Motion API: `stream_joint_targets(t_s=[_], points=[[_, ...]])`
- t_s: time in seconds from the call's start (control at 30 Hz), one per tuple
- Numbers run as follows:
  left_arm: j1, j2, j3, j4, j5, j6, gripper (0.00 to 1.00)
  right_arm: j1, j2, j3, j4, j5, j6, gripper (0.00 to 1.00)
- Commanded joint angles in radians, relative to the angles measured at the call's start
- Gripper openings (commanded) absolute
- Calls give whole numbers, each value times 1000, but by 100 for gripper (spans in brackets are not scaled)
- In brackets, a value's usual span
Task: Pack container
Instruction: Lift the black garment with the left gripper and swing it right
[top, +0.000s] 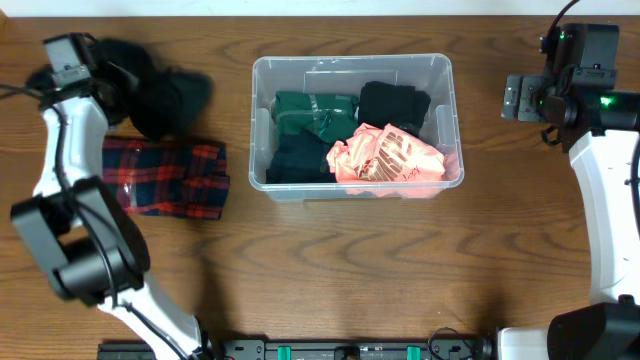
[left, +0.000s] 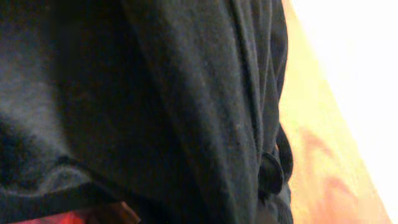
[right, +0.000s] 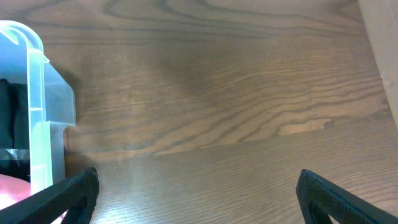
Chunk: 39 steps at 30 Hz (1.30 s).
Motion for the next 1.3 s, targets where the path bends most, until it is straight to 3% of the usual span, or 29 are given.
stream_joint_targets(t_s=[0.0,0.27,0.43,0.73,0.87,1.03,1.27], points=[[-10,-117,21,28,3,59,6,-6,5,-2,-1,7,-1,99],[-73,-264,21,3,184,81,6,-6,5,-2,-1,7,-1,99],[-142,-356,21,-63,218,105,6,-6,5,-2,-1,7,-1,99],[-254,-420,21,-101,550,167,6,-6,5,-2,-1,7,-1,99],[-298,-418,21,-176,562,192,6,-6,5,-2,-1,7,-1,99],[-362,-418,21,-280,651,302,6,-6,5,-2,-1,7,-1,99],[-463,-417,21,-374,657,435,6,-6,5,-2,-1,7,-1,99]])
